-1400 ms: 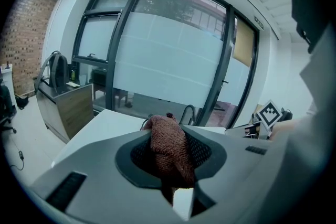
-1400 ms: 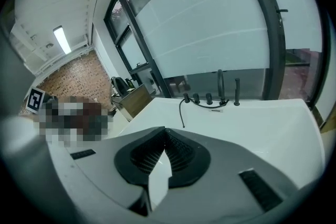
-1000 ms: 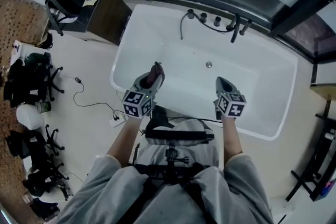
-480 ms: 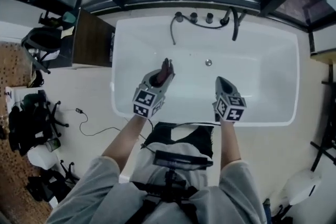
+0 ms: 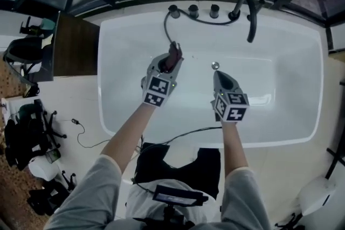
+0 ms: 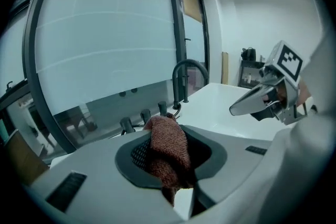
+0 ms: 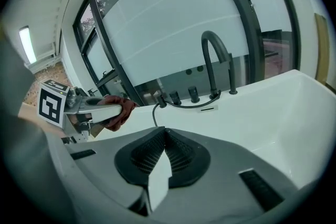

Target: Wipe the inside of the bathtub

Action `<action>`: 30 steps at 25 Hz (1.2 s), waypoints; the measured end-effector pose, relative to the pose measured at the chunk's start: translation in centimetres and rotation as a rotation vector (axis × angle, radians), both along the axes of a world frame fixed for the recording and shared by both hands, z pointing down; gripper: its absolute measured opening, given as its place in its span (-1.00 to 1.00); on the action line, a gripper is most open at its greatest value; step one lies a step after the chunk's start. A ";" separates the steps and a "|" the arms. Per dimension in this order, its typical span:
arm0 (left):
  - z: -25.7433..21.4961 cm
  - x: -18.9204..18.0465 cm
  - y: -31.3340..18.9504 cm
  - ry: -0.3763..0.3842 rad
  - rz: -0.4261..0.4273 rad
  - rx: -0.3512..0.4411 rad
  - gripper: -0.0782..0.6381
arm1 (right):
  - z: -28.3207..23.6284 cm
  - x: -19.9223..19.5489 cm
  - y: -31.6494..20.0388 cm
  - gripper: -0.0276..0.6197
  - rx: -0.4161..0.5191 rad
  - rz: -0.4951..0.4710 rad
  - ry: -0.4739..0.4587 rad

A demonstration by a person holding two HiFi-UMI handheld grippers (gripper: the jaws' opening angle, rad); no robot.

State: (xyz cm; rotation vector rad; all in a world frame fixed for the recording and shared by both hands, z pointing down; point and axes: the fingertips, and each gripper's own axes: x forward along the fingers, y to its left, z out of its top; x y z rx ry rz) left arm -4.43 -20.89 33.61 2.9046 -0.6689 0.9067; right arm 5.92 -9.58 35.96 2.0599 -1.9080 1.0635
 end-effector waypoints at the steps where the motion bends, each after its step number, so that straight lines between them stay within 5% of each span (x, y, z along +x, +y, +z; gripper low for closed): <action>1: 1.5 1.0 -0.8 -0.010 -0.006 0.010 -0.50 | 1.2 0.5 -0.8 -0.89 0.008 0.002 -0.003; 14: 16.9 10.4 -10.2 0.053 -0.162 0.010 -0.50 | 14.5 4.9 -8.3 -0.89 0.076 0.069 0.034; 30: 21.1 14.3 -15.3 0.208 -0.251 0.056 -0.51 | 19.7 8.9 -10.5 -0.89 0.143 0.041 0.040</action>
